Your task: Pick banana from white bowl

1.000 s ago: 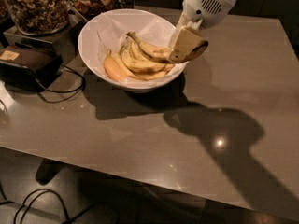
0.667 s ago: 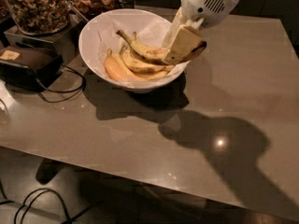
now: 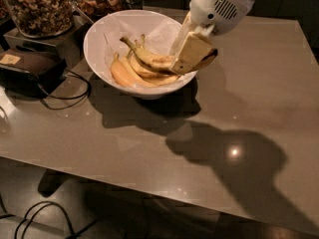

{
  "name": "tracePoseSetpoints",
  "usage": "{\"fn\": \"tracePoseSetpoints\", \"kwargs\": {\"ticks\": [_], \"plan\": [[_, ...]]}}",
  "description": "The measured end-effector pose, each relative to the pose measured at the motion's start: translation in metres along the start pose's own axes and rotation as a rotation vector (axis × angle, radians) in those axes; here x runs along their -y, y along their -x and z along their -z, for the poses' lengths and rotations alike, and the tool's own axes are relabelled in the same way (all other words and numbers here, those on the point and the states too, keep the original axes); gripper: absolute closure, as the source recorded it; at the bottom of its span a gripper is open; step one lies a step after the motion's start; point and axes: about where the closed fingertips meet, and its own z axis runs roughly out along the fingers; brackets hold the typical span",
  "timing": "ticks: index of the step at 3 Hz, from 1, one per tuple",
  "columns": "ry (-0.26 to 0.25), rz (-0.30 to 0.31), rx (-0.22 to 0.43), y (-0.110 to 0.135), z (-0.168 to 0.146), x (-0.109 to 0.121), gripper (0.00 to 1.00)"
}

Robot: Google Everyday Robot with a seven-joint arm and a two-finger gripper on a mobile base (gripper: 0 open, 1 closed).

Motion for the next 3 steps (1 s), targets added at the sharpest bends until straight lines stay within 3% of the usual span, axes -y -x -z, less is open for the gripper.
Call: {"fn": "tracePoseSetpoints", "kwargs": {"ticks": [1, 2, 3], "plan": [[0.026, 0.037, 0.025, 0.010, 0.004, -0.029, 1.00], [0.025, 0.037, 0.026, 0.010, 0.004, -0.029, 1.00], [0.072, 0.055, 0.034, 0.015, -0.004, -0.055, 1.00]]}}
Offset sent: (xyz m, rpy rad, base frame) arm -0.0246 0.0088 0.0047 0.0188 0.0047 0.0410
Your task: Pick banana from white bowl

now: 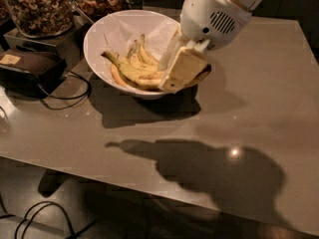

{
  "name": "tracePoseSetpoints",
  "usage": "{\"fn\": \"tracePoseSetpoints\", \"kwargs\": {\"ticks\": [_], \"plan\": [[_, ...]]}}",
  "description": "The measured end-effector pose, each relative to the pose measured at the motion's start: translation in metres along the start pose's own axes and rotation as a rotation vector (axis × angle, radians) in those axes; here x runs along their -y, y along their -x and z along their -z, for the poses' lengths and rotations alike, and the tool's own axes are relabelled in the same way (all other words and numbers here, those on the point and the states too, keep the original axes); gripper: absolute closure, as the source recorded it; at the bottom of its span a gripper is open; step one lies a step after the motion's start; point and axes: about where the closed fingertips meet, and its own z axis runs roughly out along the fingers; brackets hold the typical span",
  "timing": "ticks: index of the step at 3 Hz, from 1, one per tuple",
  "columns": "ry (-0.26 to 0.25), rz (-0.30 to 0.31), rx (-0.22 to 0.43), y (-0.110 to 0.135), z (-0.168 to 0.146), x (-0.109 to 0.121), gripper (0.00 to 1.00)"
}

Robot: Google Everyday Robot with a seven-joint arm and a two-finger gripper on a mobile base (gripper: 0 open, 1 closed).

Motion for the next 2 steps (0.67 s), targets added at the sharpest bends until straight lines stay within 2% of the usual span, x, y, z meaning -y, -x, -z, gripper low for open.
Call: {"fn": "tracePoseSetpoints", "kwargs": {"ticks": [1, 2], "plan": [[0.042, 0.016, 0.023, 0.008, -0.008, -0.031, 1.00], [0.065, 0.024, 0.042, 0.012, -0.012, -0.051, 1.00]]}}
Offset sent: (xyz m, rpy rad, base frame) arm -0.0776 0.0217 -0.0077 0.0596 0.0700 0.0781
